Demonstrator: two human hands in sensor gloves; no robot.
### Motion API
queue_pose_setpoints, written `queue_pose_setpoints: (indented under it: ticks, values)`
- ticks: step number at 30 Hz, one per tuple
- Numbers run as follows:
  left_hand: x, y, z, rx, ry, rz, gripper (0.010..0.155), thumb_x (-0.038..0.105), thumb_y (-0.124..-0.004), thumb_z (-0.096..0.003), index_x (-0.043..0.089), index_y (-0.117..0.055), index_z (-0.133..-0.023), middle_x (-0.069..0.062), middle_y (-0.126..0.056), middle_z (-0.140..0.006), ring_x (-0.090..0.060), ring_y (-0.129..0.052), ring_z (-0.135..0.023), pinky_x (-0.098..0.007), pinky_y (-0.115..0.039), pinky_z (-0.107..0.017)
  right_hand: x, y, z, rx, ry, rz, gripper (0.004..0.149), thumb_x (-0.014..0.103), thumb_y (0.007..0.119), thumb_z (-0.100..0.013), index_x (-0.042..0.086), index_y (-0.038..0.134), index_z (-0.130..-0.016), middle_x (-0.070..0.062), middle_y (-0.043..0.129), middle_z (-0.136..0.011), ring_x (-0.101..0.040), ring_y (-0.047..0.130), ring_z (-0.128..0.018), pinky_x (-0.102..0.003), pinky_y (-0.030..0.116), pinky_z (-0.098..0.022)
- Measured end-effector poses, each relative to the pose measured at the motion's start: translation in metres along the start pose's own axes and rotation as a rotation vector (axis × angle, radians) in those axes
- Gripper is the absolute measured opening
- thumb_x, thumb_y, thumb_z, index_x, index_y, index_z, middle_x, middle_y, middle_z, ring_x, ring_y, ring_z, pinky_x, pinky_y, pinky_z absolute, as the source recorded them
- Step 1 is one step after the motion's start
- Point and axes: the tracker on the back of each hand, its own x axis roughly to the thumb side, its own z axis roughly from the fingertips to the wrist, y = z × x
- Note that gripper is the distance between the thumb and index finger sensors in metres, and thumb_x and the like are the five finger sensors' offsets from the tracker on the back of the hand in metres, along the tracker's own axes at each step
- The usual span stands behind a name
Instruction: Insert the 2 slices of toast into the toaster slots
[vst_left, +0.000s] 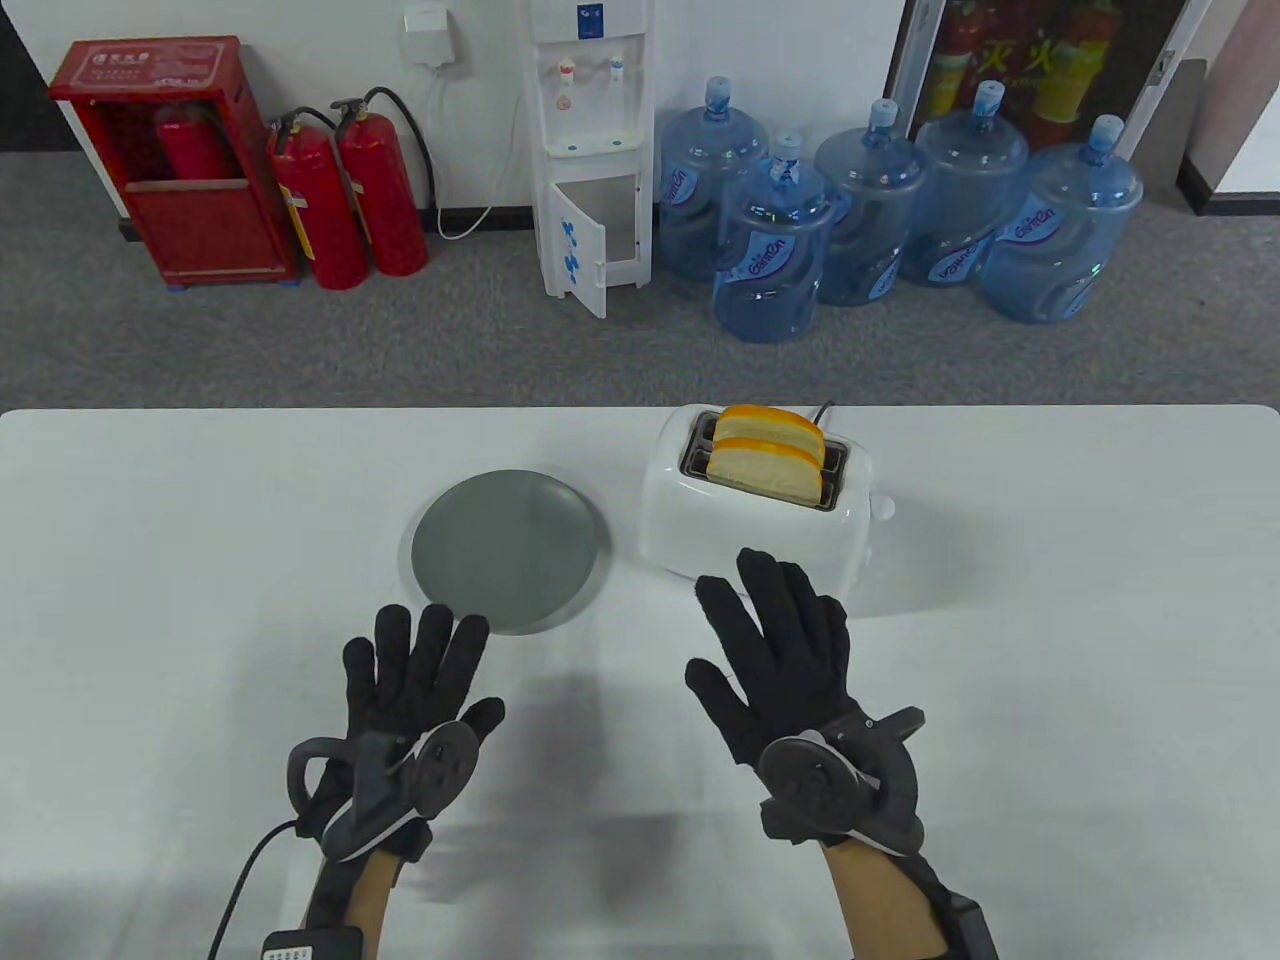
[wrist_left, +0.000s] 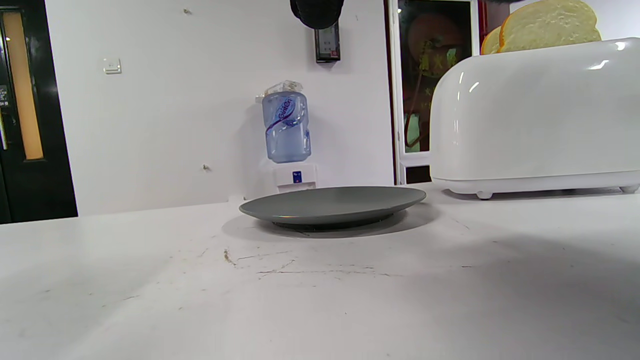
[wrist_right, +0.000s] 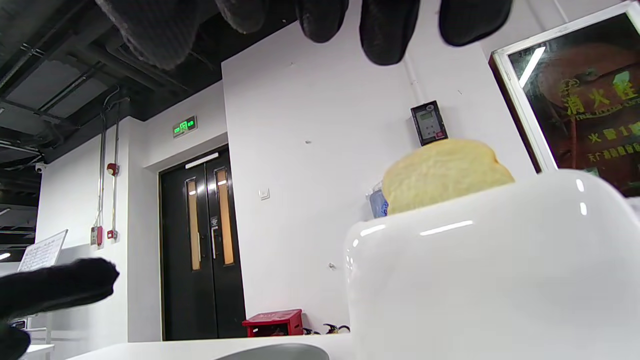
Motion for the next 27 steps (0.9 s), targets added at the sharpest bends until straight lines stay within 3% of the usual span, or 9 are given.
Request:
queue_pose_setpoints:
  ticks: [18, 27]
  values:
    - [0.000, 0.000, 0.000, 0.001, 0.007, -0.001, 0.073, 0.063, -0.051, -0.0544, 0.040, -0.024, -0.118, -0.001, -0.029, -0.127, -0.039, -0.022, -0.118, -0.055, -0.028, -0.083, -0.015, 0.033, 0.021, 0.083, 0.047, -0.023, 0.068, 0.057, 0.059, -0.069, 0.033, 0.027, -0.124, -0.014, 0.025, -0.132, -0.048, 0.044, -0.117, -0.073, 0.044, -0.078]
    - [-0.005, 0.000, 0.001, 0.009, 0.025, 0.021, 0.072, 0.063, -0.050, -0.0543, 0.040, -0.024, -0.118, -0.002, -0.028, -0.127, -0.039, -0.020, -0.117, -0.055, -0.027, -0.083, -0.018, 0.055, 0.027, 0.225, 0.039, 0.032, 0.070, 0.060, 0.054, -0.069, 0.033, 0.022, -0.125, -0.012, 0.019, -0.133, -0.050, 0.035, -0.118, -0.076, 0.038, -0.077]
